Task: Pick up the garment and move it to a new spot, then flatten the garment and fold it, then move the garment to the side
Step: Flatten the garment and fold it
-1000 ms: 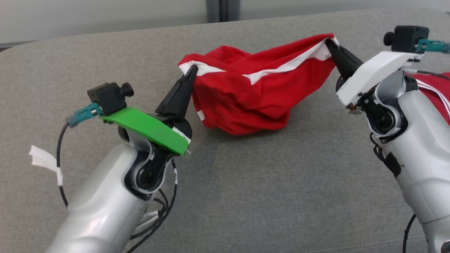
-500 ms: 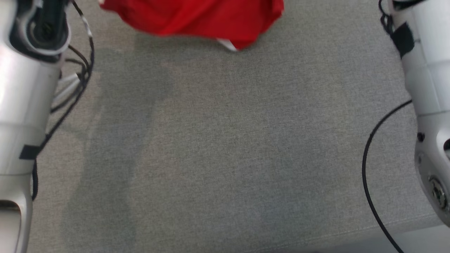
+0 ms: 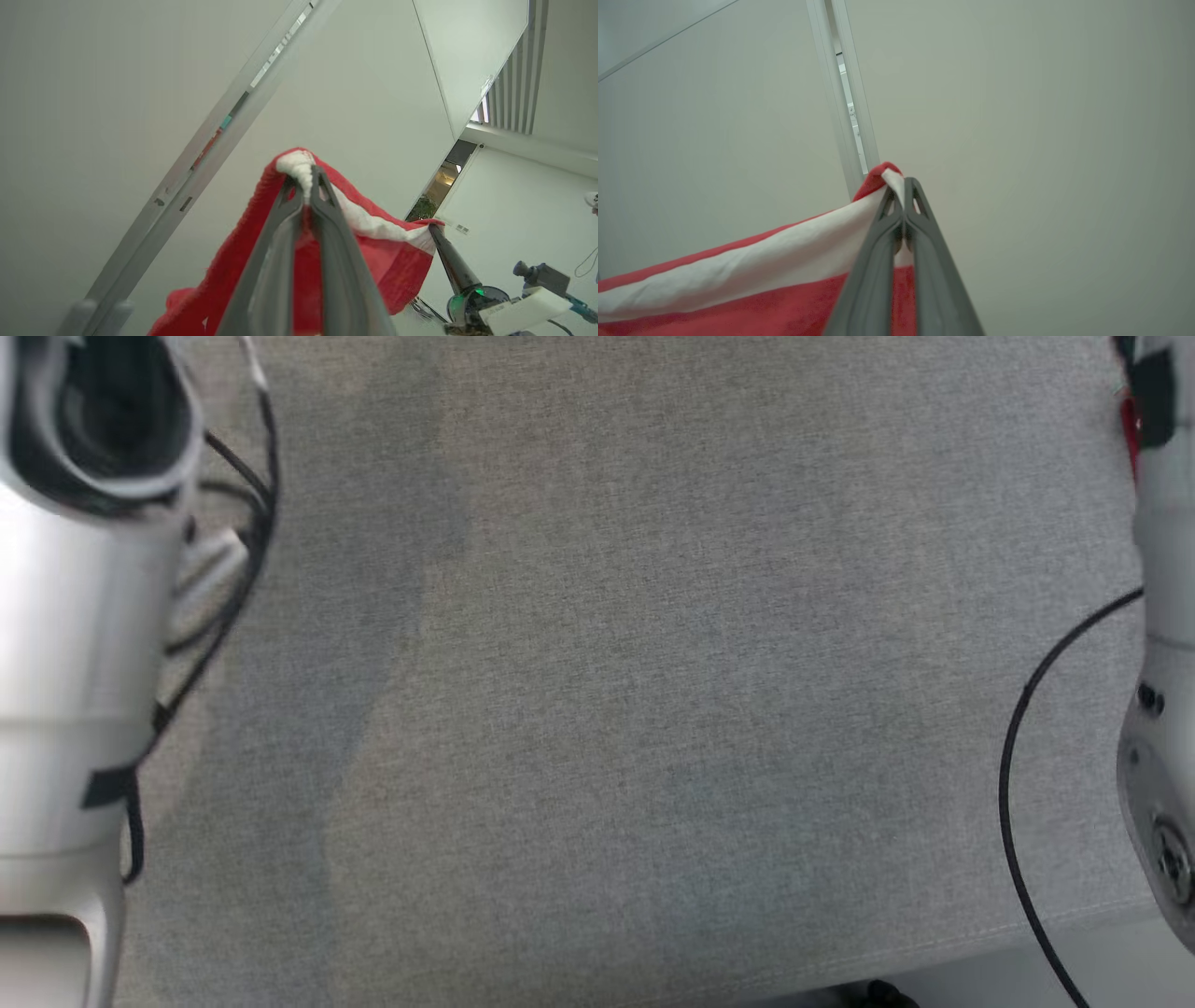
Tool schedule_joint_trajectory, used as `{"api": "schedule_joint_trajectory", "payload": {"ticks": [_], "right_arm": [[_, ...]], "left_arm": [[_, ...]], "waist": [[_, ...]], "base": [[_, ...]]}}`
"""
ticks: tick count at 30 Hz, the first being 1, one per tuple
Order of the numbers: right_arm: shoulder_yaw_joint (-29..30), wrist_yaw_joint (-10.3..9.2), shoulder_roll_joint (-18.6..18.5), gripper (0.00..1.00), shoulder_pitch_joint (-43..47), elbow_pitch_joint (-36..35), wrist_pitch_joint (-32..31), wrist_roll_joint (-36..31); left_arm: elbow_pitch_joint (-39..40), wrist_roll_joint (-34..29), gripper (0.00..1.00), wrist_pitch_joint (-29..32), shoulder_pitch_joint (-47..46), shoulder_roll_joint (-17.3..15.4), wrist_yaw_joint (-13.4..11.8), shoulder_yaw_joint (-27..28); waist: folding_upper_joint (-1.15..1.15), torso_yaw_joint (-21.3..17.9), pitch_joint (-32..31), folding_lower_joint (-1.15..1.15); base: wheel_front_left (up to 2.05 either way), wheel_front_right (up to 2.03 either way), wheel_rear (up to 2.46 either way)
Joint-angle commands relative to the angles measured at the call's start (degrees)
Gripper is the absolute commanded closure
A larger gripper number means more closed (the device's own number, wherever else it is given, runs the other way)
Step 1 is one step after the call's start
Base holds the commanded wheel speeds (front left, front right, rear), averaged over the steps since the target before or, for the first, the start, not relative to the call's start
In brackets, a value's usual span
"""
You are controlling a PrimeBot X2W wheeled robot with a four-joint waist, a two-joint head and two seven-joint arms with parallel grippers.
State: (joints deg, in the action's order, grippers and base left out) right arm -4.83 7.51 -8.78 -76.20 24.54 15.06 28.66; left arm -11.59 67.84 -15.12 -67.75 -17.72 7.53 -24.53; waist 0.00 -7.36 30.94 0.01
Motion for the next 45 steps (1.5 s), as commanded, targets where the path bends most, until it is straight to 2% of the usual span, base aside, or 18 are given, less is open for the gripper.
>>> {"api": "schedule_joint_trajectory", "payload": {"ticks": [1,7,13,20,26,28,32,37,41,45], "right_arm": [[-2.15,-0.04,-1.08,1.00,3.62,0.77,0.11,1.19],[-10.54,-0.05,-7.21,1.00,17.46,3.31,-3.80,10.44],[-14.14,-0.02,-14.32,1.00,30.72,-0.97,-12.19,19.34],[-13.62,-0.02,-21.96,1.00,47.84,-12.81,-24.92,26.13],[-8.46,-0.02,-24.82,1.00,63.60,-22.28,-35.69,26.00],[-5.91,-0.03,-24.57,1.00,68.68,-24.94,-40.22,25.90],[0.22,-0.03,-21.49,1.00,78.79,-30.96,-49.18,25.15],[9.43,-0.02,-14.62,1.00,89.20,-39.71,-60.74,20.98],[14.20,-0.02,-8.83,1.00,89.91,-47.18,-65.19,16.63],[15.25,-0.02,-6.53,1.00,84.61,-49.38,-65.96,12.75]], "left_arm": [[0.25,-0.30,1.00,0.04,3.21,-0.58,-0.13,-1.77],[-1.54,-2.21,1.00,0.02,16.70,-0.76,-0.13,-9.63],[-2.53,-3.12,1.00,0.01,27.97,-3.04,-0.13,-18.01],[0.34,-2.13,1.00,0.02,39.03,-6.53,-0.13,-23.51],[0.39,-1.81,1.00,3.19,43.90,-13.01,-0.13,-31.80],[1.09,-0.33,1.00,4.43,45.64,-14.46,-0.13,-32.87],[3.13,2.67,1.00,6.63,49.65,-17.41,-0.87,-33.87],[9.50,6.35,1.00,9.84,54.21,-20.38,-4.81,-34.62],[14.02,6.44,1.00,7.90,54.69,-20.20,-5.68,-33.42],[14.13,6.09,1.00,7.11,51.71,-18.40,-5.42,-32.10]], "waist": [[0.00,0.99,-0.12,-0.01],[0.00,2.26,-2.79,-0.01],[0.00,2.50,-8.29,-0.01],[0.00,2.15,-15.91,-0.01],[0.00,1.64,-21.30,-0.01],[0.00,1.39,-22.61,-0.01],[0.00,0.71,-24.41,-0.01],[0.00,0.18,-24.92,-0.01],[0.00,0.41,-24.27,-0.01],[0.00,1.15,-23.08,-0.01]], "base": [[0.00,0.00,0.00],[0.00,0.00,0.00],[0.00,0.00,0.00],[0.00,0.00,0.00],[0.00,0.00,0.00],[0.00,0.00,0.00],[0.00,0.00,0.00],[0.00,0.00,0.00],[0.00,0.00,0.00],[0.00,0.00,0.00]]}}
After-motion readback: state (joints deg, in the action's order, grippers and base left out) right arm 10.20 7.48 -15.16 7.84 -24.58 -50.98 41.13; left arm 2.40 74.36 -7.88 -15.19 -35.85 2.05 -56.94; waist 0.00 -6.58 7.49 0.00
